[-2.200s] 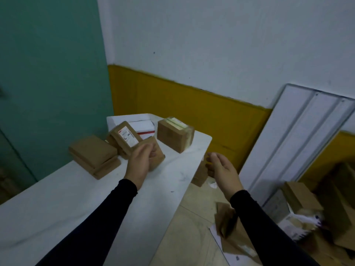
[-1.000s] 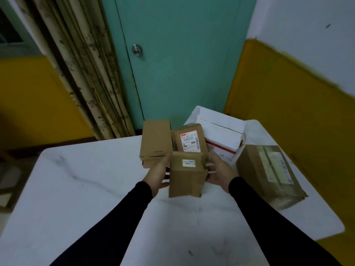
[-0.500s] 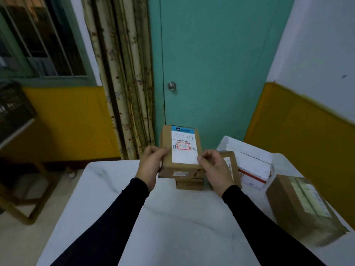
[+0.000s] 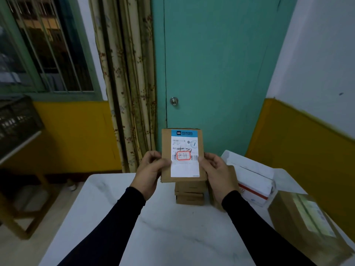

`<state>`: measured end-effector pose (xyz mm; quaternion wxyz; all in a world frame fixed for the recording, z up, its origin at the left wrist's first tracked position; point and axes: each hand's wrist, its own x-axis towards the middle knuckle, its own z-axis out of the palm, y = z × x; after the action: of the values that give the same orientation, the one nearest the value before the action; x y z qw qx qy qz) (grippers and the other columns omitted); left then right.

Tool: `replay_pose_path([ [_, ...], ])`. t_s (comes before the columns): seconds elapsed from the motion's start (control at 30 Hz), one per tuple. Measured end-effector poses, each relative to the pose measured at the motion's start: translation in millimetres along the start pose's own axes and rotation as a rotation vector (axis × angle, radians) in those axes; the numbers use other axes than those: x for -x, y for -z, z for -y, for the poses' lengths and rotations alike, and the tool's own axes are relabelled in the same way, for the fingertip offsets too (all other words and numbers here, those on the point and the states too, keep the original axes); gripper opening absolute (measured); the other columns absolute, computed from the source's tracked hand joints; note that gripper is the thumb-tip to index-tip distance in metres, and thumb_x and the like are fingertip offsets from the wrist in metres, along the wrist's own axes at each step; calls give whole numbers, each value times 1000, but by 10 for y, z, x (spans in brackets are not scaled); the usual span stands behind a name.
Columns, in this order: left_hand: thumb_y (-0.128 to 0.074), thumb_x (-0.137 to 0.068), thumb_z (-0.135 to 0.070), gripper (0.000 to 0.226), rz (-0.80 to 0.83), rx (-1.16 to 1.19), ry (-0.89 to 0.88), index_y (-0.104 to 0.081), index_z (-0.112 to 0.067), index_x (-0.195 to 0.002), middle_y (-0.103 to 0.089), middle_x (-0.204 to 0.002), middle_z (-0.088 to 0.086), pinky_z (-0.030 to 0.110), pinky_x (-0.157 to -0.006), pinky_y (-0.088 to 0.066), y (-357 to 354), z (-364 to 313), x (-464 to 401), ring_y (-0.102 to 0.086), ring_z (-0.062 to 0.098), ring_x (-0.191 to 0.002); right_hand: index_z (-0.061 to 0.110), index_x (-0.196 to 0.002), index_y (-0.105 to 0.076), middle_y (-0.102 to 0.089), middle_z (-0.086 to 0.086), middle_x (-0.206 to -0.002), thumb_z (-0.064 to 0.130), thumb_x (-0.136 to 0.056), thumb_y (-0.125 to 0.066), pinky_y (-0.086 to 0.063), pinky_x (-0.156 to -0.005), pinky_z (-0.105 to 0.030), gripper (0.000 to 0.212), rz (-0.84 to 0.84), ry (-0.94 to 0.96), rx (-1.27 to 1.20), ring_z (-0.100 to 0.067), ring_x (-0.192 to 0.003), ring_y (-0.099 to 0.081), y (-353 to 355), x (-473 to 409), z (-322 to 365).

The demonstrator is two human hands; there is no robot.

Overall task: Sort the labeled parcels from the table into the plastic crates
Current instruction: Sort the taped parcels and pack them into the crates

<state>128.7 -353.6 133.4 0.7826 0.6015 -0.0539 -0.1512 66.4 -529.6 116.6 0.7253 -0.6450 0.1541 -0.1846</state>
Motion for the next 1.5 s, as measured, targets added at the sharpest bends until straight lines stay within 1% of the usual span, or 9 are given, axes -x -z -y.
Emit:
replay_pose_path([
  [0.23,-65,-87,0,27,-62,51,-63,-44,-13,-99,-70,-112,12,52,-95,-48,-80,3,-16,-68,33,-104,30,-115,-64,-74,7,-112,25,-94,-63,-54,-98,-43,22,102,-7,-50,-18,-109,-68,-29,-10,-28],
  [0.37,-66,-85,3,29,32,-17,-42,-44,-11,-97,-70,-112,13,46,-91,-56,-36,-22,23,-69,28,-103,22,-122,-53,-72,-2,-115,23,-94,-63,-54,-97,-44,30,125,-73,-103,-23,-107,-69,-8,-108,-1],
  [0.47,-73,-81,-1,35,145,-137,30,-42,-11,-95,-72,-110,7,34,-82,-59,41,-48,58,-71,22,-100,19,-119,-52,-76,-2,-103,22,-96,-61,-58,-88,-40,25,175,-138,-88,-24,-96,-73,63,-196,88],
  [0.6,-81,-71,-14,44,177,-253,97,-44,-11,-95,-73,-107,1,42,-99,-51,63,-6,100,-66,23,-107,15,-119,-53,-75,-7,-104,20,-95,-61,-59,-83,-39,25,173,-142,-19,-26,-91,-73,121,-243,137],
  [0.8,-80,-72,-17,41,172,-254,72,-45,-12,-92,-73,-107,3,43,-98,-51,54,-5,98,-66,25,-108,14,-119,-54,-76,-5,-102,21,-95,-62,-58,-84,-38,26,179,-156,-47,-26,-95,-73,156,-220,113],
  [0.93,-71,-83,-11,26,55,-128,6,-46,-13,-84,-71,-108,12,43,-89,-56,39,-129,50,-67,32,-105,14,-115,-57,-76,-5,-105,18,-94,-61,-53,-96,-46,21,223,-189,-96,-28,-103,-70,119,-130,24],
  [1.23,-63,-91,-15,21,-140,-110,0,-44,-14,-84,-74,-102,9,33,-72,-53,257,-238,271,-69,27,-101,16,-119,-55,-77,3,-102,25,-95,-61,-55,-87,-43,26,387,-180,-52,-18,-96,-71,-164,-106,-58],
  [1.33,-63,-91,-17,19,-273,-77,4,-45,-15,-88,-72,-104,8,39,-80,-55,527,-292,501,-68,27,-101,24,-117,-53,-76,6,-103,24,-95,-62,-52,-92,-47,23,523,-195,-27,-19,-97,-71,-530,-70,-136],
  [1.5,-63,-90,-15,19,-492,-44,-13,-44,-14,-89,-71,-107,9,46,-90,-54,1313,-339,1147,-67,27,-101,25,-120,-51,-75,1,-110,23,-95,-62,-57,-84,-38,27,764,-251,-18,-17,-95,-72,-1417,285,-277],
])
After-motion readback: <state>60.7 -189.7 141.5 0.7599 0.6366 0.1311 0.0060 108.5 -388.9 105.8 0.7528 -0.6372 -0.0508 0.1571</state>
